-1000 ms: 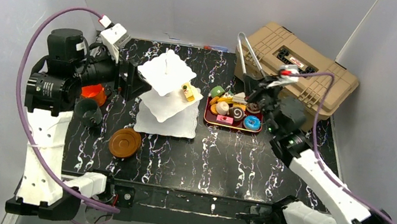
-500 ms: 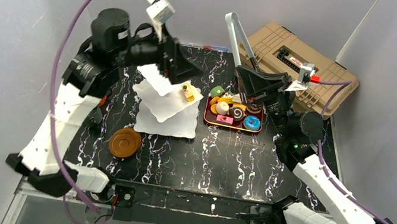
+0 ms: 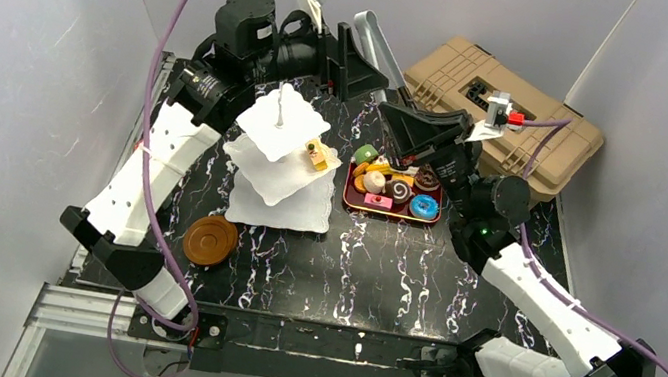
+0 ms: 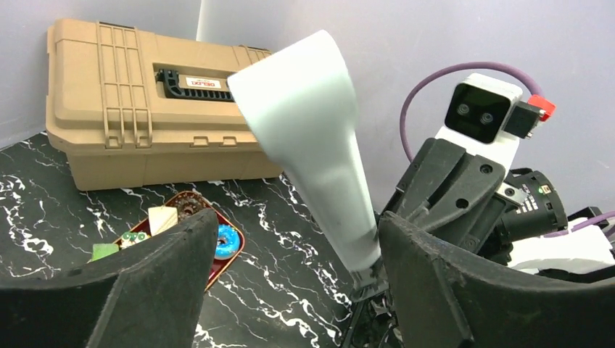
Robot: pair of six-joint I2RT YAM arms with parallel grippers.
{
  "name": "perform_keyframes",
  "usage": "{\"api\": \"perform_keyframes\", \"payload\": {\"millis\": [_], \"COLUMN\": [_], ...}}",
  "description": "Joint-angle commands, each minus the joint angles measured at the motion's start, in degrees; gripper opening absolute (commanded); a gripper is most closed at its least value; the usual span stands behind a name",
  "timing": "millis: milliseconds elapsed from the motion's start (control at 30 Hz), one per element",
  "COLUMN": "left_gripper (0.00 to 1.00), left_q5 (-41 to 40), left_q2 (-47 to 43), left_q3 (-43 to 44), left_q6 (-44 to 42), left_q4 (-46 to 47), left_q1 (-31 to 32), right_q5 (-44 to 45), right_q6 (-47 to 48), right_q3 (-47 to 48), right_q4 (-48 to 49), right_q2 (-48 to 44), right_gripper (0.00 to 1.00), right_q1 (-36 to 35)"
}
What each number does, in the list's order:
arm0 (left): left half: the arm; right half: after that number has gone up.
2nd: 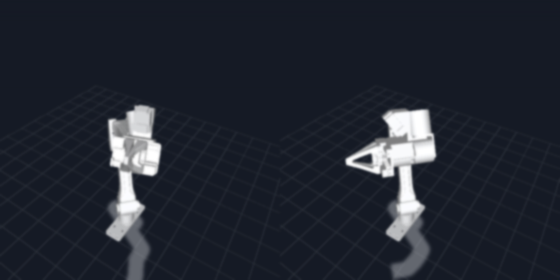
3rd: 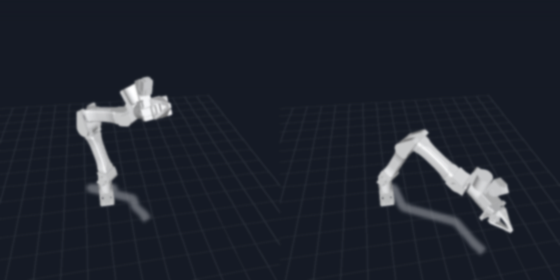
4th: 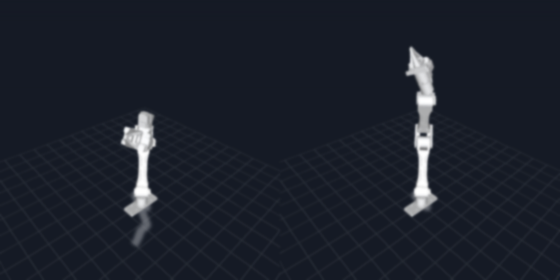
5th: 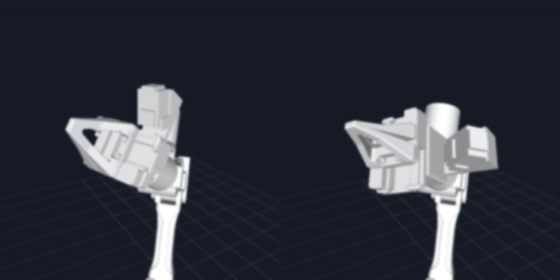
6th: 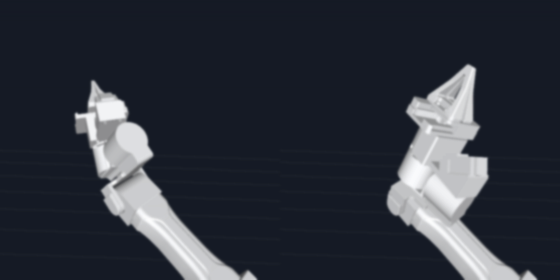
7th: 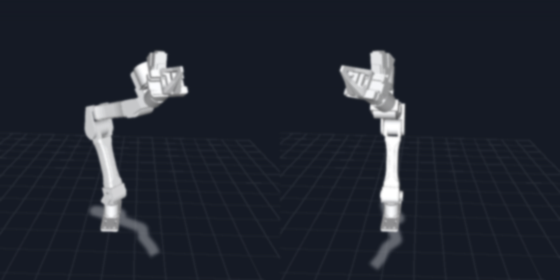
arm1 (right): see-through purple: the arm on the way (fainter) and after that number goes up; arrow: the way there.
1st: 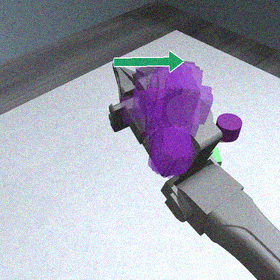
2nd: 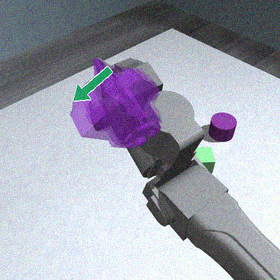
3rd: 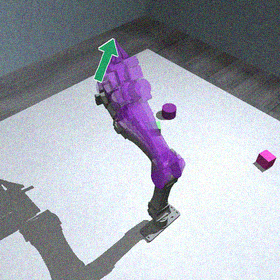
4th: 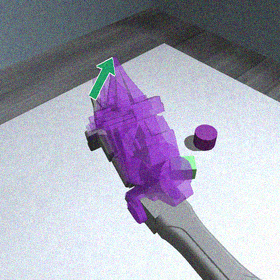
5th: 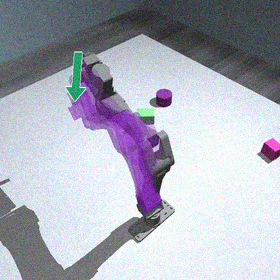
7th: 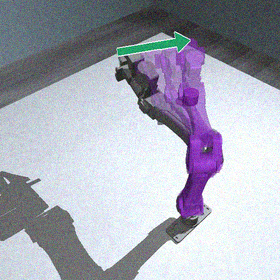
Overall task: Serve the afternoon tea
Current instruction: Pick up the clamp from the tray.
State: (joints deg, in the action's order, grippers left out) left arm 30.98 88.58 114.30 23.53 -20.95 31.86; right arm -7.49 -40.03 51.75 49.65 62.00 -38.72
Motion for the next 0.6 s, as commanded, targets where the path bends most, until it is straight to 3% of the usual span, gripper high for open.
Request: {"api": "perform_keyframes", "payload": {"millis": [0,100,200,300,467,567], "left_gripper": [0.74,0.58,0.23,0.03,0.00,0.00], "left_q5": [0.3,0.7,0.0,-1.0,0.0,5.4], "left_q2": [-0.5,-0.4,-1.2,-2.6,-4.3,-5.3], "left_q3": [1.8,1.7,0.6,-0.9,-1.5,-2.1], "left_q6": [1.8,2.4,1.2,-0.1,-8.3,-14.8], "left_q4": [2.8,3.9,3.8,3.3,1.6,-0.5], "left_q1": [0.4,0.4,0.4,0.2,0.0,0.0], "right_q5": [0.1,0.1,0.6,0.7,-0.5,-1.3], "right_q6": [2.5,4.9,6.3,7.1,9.3,15.1], "right_q3": [4.2,5.4,5.6,6.3,10.2,14.8], "right_q4": [5.0,3.5,2.7,-0.8,-14.5,-29.2], "right_q2": [0.6,1.8,2.1,1.7,-1.1,-4.2], "right_gripper": [0.01,0.01,0.01,0.05,0.42,0.56], "right_q1": [-2.2,-4.0,-5.0,-5.1,-5.1,-5.1]}}
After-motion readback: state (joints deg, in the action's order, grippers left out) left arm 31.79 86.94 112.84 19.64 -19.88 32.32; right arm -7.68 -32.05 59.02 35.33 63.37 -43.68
